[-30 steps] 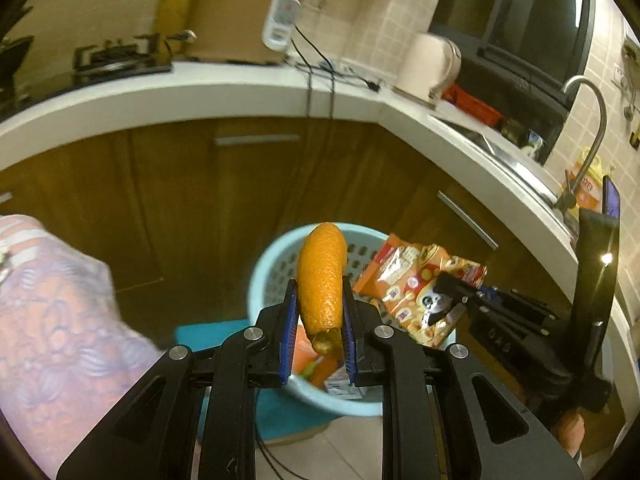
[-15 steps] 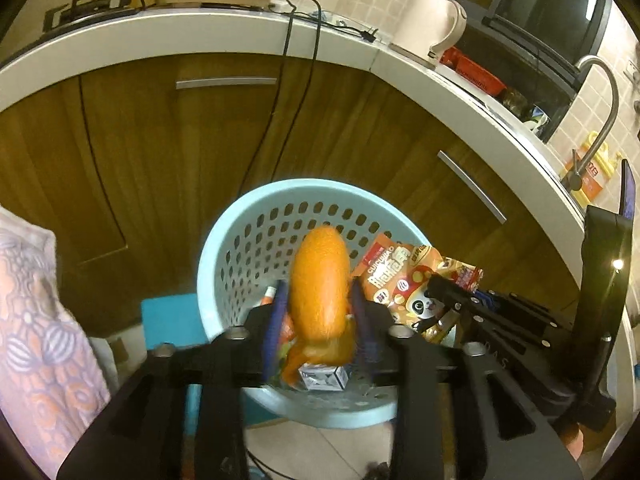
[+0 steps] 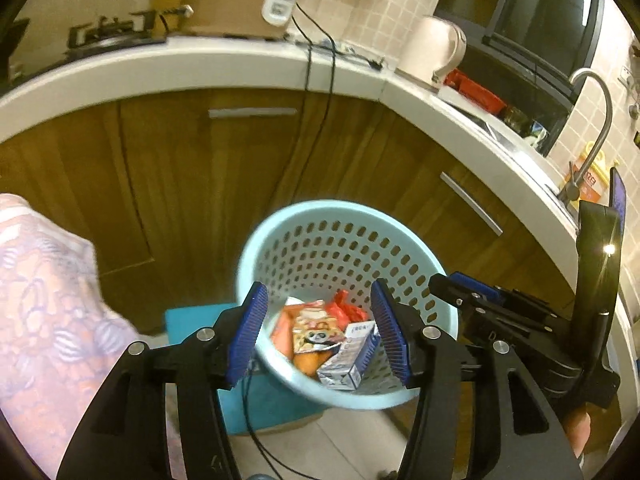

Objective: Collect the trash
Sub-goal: 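Open both tools to drop the vegetable and packet into the basket, then move both open tools back over the table, then grasp the second orange vegetable with the left tool while the right tool grasps the green leaves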

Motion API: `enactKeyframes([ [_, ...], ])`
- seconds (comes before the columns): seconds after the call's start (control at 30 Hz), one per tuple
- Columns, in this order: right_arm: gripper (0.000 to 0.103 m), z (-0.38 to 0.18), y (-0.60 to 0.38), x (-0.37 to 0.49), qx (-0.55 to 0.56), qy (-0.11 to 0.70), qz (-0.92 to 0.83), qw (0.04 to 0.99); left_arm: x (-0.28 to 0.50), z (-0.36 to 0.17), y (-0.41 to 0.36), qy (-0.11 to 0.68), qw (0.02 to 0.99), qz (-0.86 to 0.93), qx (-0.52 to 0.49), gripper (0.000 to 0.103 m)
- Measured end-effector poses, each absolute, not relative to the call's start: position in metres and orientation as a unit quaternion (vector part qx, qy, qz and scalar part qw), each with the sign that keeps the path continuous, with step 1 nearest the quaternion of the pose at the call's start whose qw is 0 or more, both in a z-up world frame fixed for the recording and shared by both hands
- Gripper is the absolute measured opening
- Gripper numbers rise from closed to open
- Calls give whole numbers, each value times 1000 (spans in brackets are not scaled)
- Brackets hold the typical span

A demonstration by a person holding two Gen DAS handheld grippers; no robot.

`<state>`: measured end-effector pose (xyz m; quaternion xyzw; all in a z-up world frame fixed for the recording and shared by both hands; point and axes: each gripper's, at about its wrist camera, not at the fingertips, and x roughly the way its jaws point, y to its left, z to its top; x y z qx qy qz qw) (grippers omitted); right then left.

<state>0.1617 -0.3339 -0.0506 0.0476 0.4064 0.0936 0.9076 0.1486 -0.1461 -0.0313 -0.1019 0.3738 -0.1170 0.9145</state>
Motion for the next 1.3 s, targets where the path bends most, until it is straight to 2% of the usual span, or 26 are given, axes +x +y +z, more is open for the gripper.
enactKeyframes([
  [0.13,42,-33,-309,151,38,388,122,913,124,-14,-121,348,926,-97,-108,52],
  [0.7,43,44,-127,88,-44,304,295,905,-7,43,63,245,951,70,-173,53],
  [0.97,43,51,-38,57,-71,275,345,895,-59,29,154,245,942,146,-179,51],
  [1.3,43,20,60,48,-92,282,388,872,-49,-15,212,297,925,155,-182,51],
])
